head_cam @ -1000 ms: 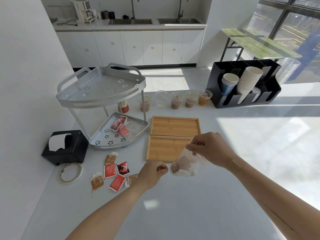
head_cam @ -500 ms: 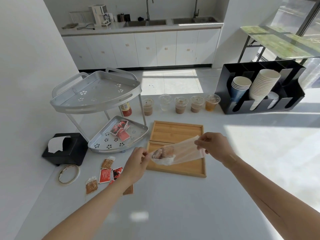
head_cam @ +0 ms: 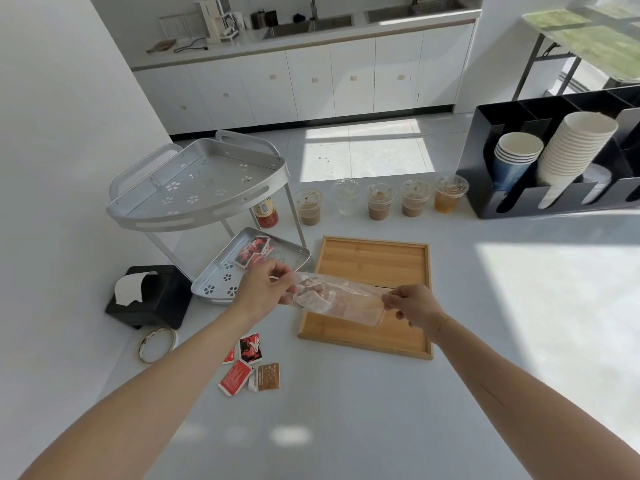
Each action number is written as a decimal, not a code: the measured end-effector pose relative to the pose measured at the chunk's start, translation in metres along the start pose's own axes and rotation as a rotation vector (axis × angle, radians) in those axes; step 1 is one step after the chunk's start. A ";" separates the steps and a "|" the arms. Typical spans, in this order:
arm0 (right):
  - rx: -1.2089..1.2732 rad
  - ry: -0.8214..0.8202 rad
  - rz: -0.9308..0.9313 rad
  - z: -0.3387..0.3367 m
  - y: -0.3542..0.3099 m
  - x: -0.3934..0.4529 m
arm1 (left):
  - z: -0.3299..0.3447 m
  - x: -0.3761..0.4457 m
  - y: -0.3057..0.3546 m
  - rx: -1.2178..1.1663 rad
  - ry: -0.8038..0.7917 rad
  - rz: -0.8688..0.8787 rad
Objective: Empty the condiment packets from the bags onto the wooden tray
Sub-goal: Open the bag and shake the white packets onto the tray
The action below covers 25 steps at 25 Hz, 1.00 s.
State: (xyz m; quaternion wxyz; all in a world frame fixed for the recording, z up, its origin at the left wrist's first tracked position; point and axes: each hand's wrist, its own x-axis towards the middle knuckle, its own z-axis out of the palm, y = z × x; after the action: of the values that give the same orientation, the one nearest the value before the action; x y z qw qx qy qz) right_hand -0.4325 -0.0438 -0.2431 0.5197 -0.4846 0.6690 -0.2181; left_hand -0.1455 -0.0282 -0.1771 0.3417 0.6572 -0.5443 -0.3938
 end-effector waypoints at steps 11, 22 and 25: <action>0.092 0.005 0.098 0.018 0.015 0.012 | 0.004 0.024 0.031 0.274 -0.120 0.087; 0.158 -0.021 0.086 0.024 0.004 0.016 | 0.003 0.023 0.077 0.363 -0.150 0.220; 0.196 -0.047 0.091 0.030 0.005 0.016 | 0.007 0.018 0.090 0.444 -0.163 0.274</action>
State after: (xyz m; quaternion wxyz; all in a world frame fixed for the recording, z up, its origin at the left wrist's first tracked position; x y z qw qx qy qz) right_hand -0.4076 -0.0488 -0.2658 0.5895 -0.4057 0.6533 -0.2472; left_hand -0.1899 -0.0614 -0.1034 0.1945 0.6024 -0.7268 -0.2665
